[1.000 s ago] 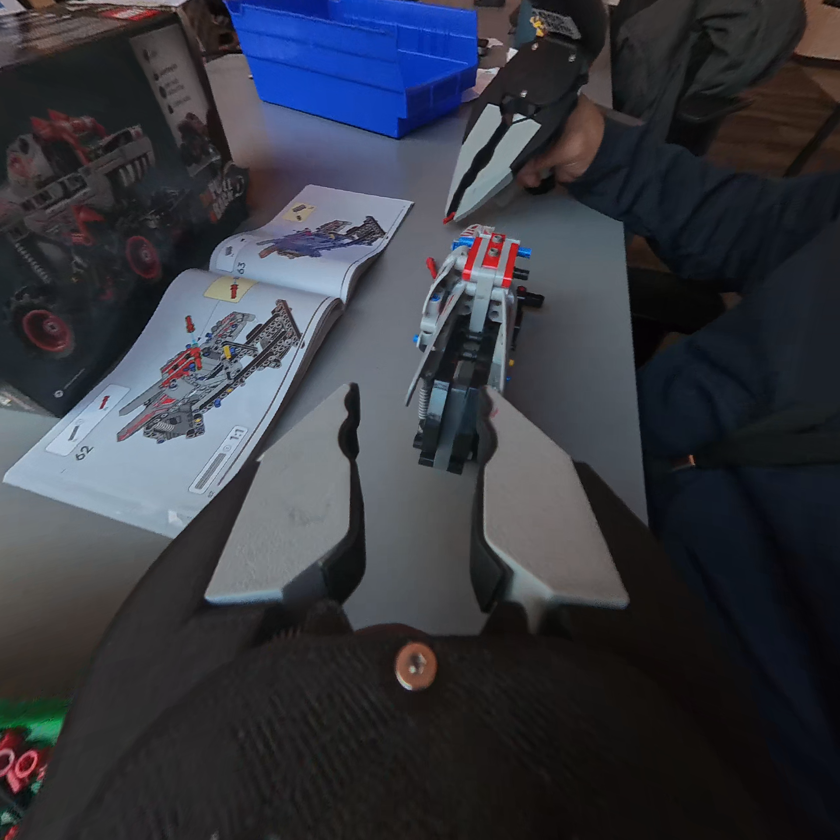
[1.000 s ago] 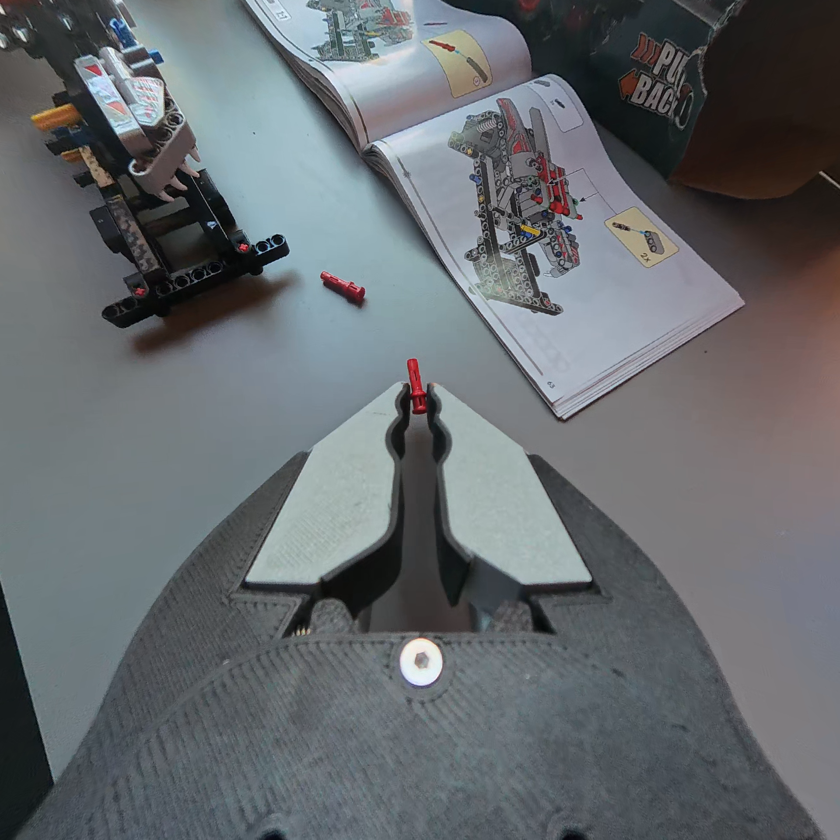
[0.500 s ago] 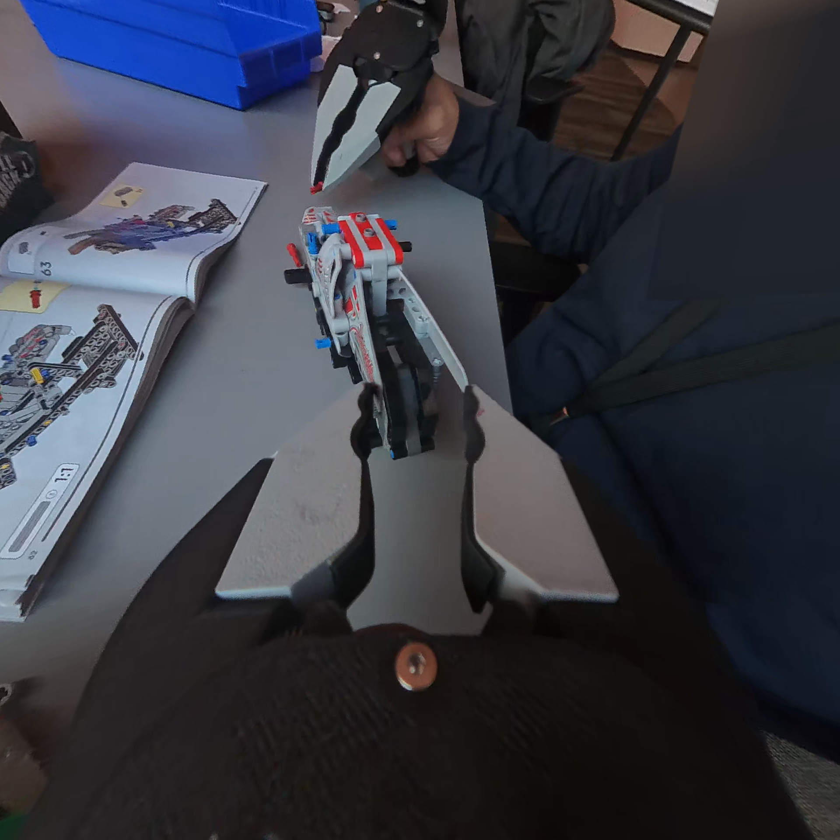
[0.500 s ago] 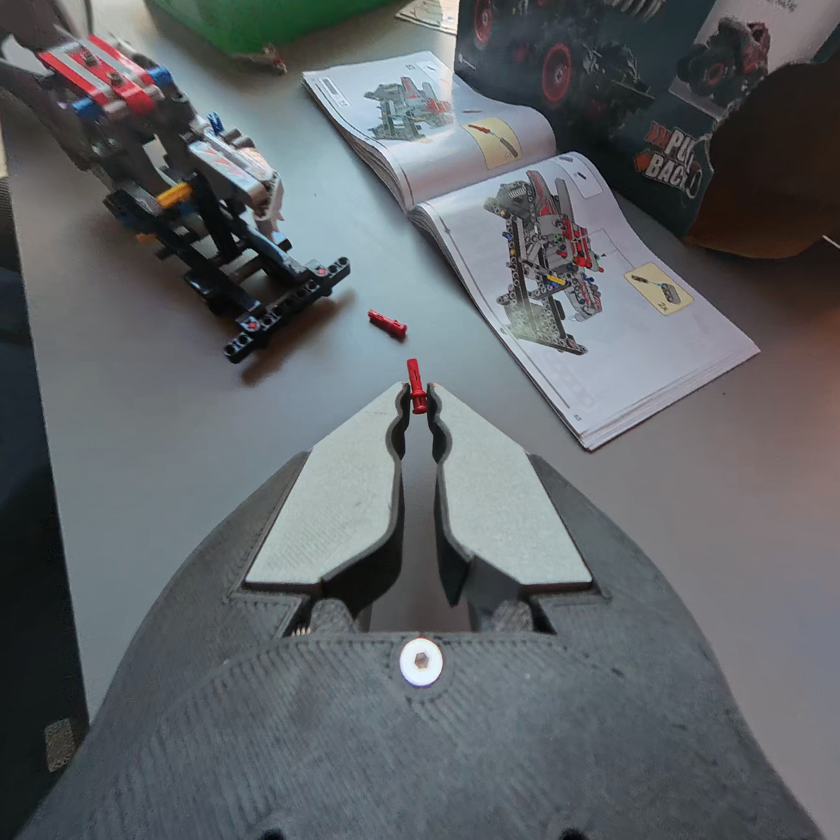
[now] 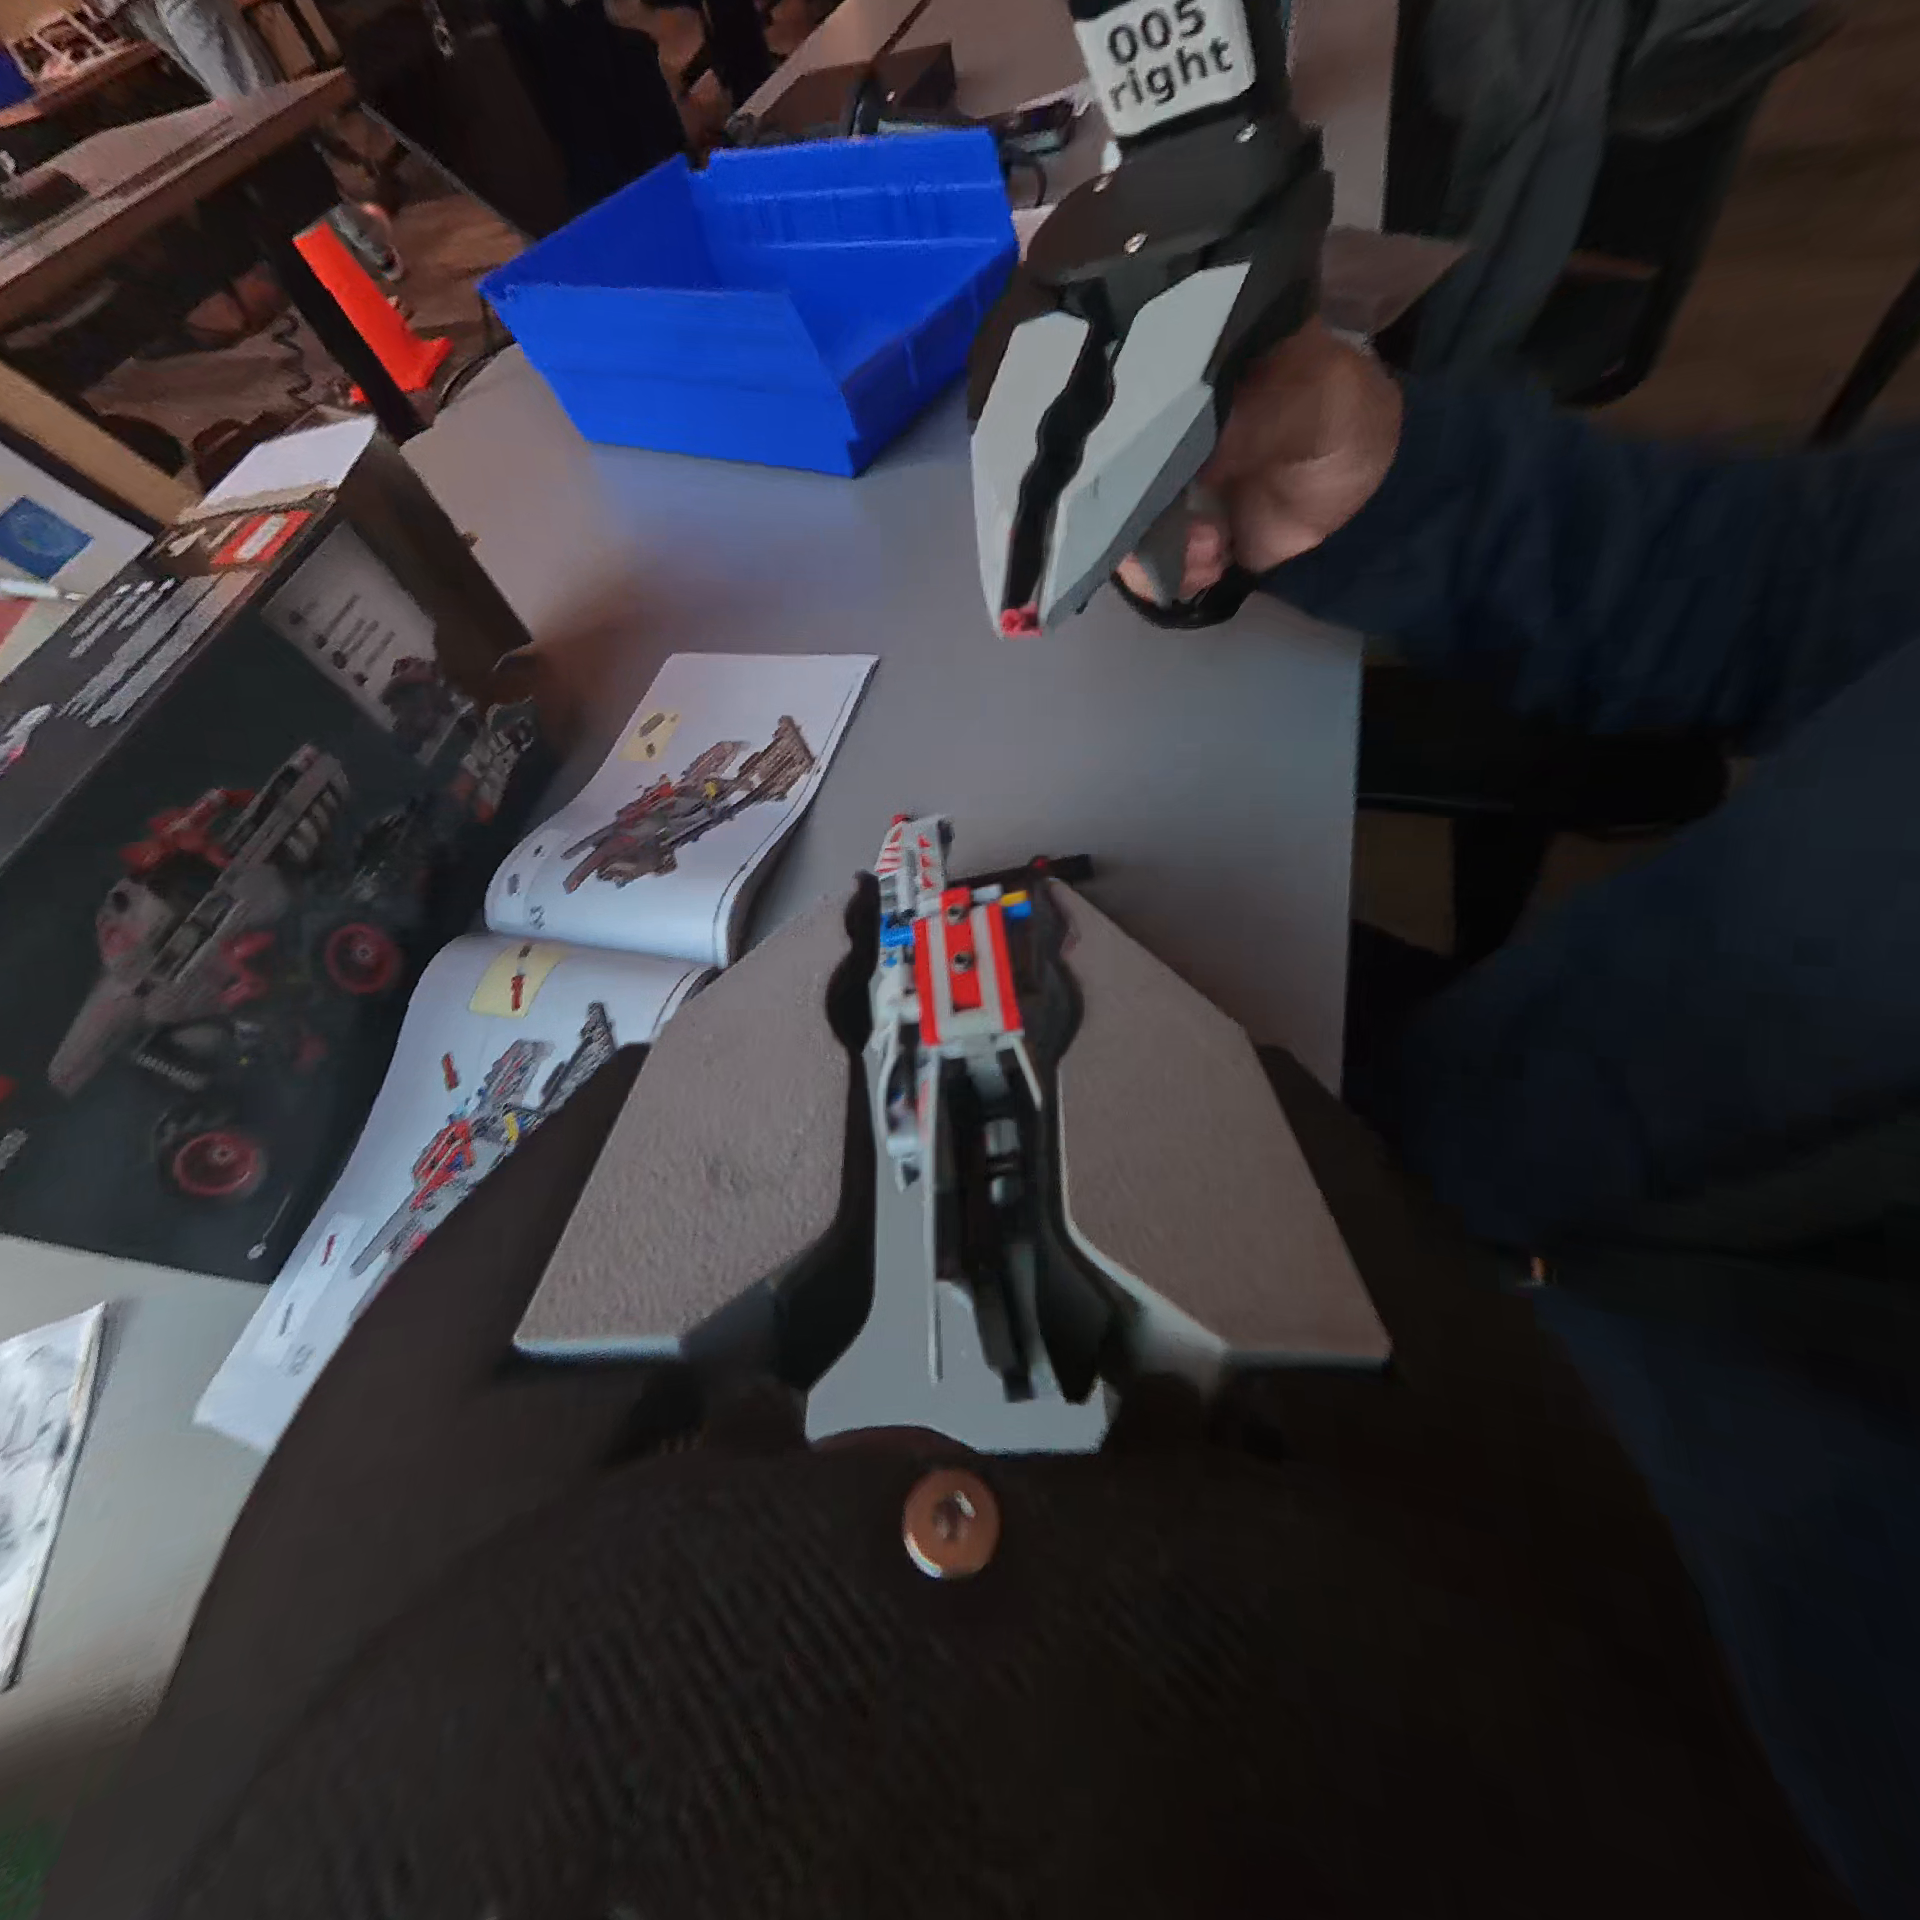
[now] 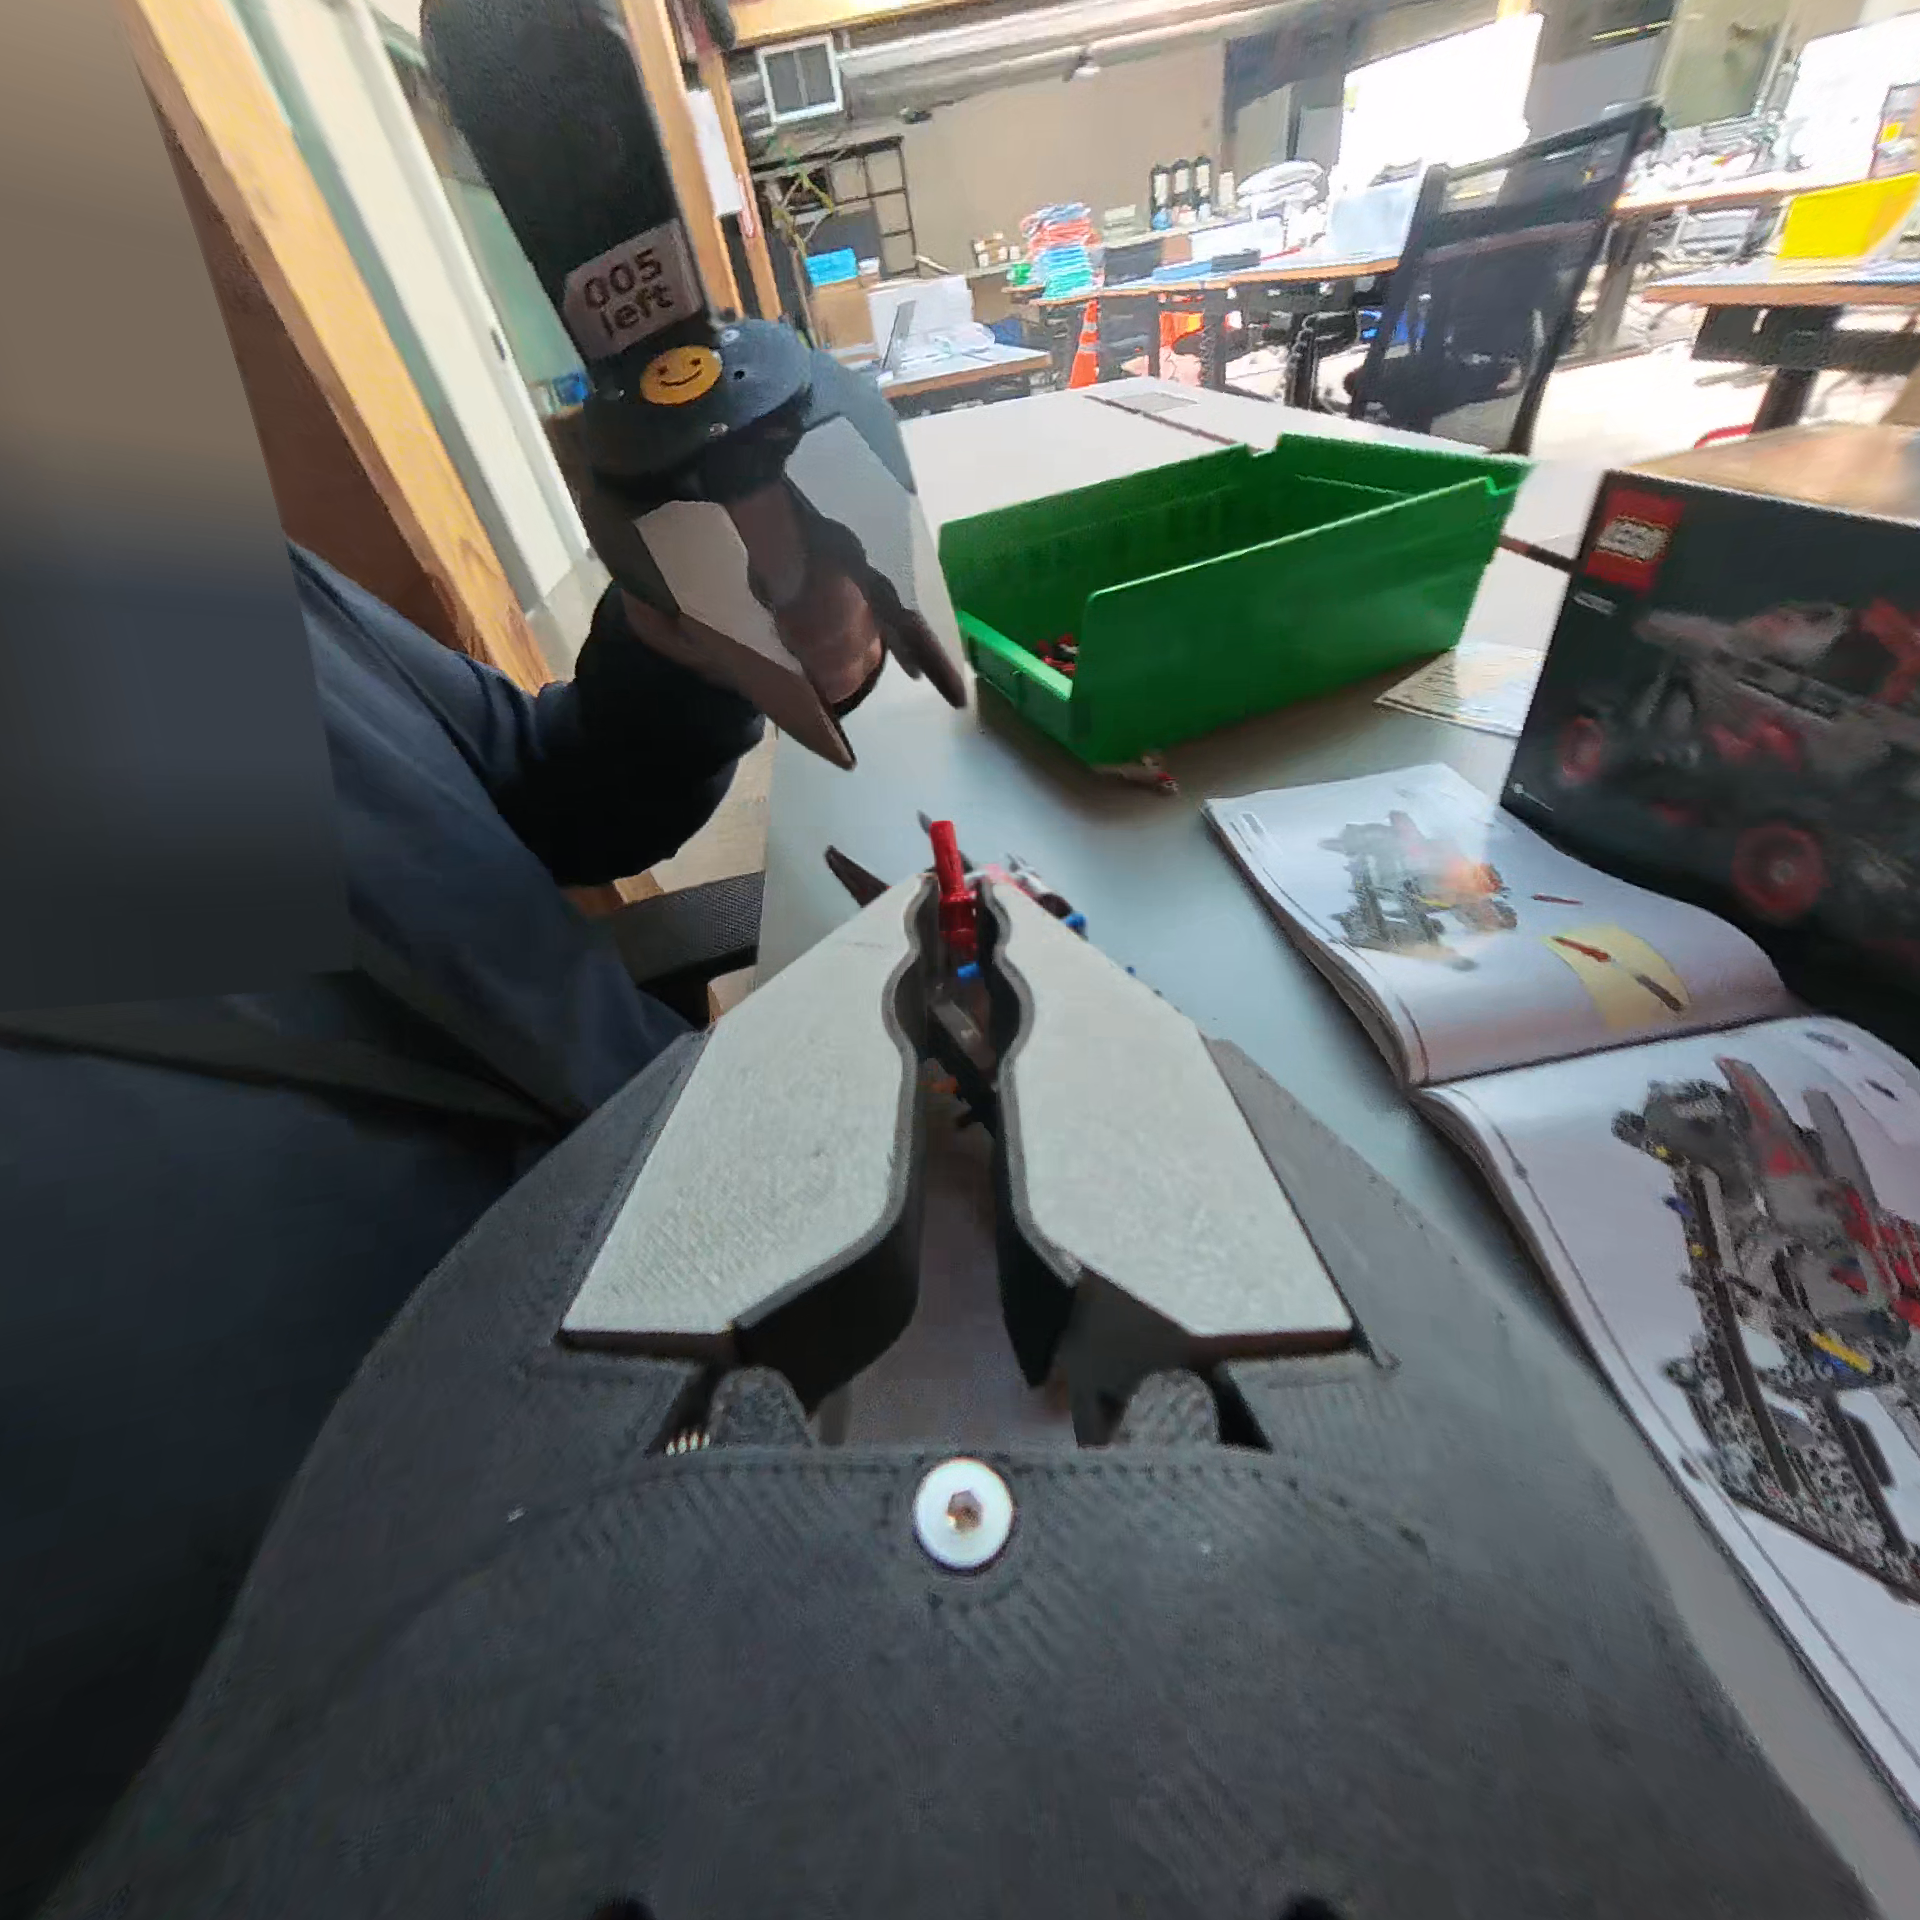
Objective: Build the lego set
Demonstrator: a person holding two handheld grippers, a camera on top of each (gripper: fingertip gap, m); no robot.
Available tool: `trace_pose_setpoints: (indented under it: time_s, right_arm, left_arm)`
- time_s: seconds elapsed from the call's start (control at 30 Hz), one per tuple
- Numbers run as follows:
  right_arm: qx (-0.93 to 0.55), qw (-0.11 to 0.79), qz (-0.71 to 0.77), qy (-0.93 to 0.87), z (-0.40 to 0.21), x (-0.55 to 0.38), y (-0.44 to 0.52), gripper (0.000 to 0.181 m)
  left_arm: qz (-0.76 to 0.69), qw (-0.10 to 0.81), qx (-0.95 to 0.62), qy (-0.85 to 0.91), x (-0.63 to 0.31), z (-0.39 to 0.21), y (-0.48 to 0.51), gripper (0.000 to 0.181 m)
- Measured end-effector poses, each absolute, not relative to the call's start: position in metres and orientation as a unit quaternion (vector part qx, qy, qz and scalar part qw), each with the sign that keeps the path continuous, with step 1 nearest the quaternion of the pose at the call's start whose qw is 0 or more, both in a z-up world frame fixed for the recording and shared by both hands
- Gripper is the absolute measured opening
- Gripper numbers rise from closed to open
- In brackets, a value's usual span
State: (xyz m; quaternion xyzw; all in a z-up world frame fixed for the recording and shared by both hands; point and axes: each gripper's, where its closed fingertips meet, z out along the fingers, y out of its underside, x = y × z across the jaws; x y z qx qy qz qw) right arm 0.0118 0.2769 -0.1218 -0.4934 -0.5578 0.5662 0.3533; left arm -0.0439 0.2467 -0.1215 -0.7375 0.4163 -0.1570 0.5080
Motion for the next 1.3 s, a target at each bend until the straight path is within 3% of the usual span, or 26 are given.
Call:
trace_pose_setpoints:
  time_s: [0.03,0.43,0.63,1.3]
  right_arm:
    - [-0.487,0.354,0.559,-0.57,-0.121,0.009,0.269,0.003]
    - [-0.464,0.329,0.533,-0.626,-0.133,-0.008,0.226,0.004]
    - [-0.469,0.314,0.537,-0.627,-0.136,-0.011,0.224,0.004]
    - [-0.478,0.288,0.608,-0.564,-0.131,-0.016,0.232,0.004]
  left_arm:
    - [-0.167,0.51,-0.732,0.419,-0.037,-0.121,0.243,0.023]
    - [-0.149,0.52,-0.697,0.471,-0.008,-0.131,0.227,0.021]
    - [-0.13,0.514,-0.69,0.492,-0.007,-0.141,0.226,0.003]
    - [-0.181,0.522,-0.705,0.445,-0.013,-0.139,0.236,0.01]
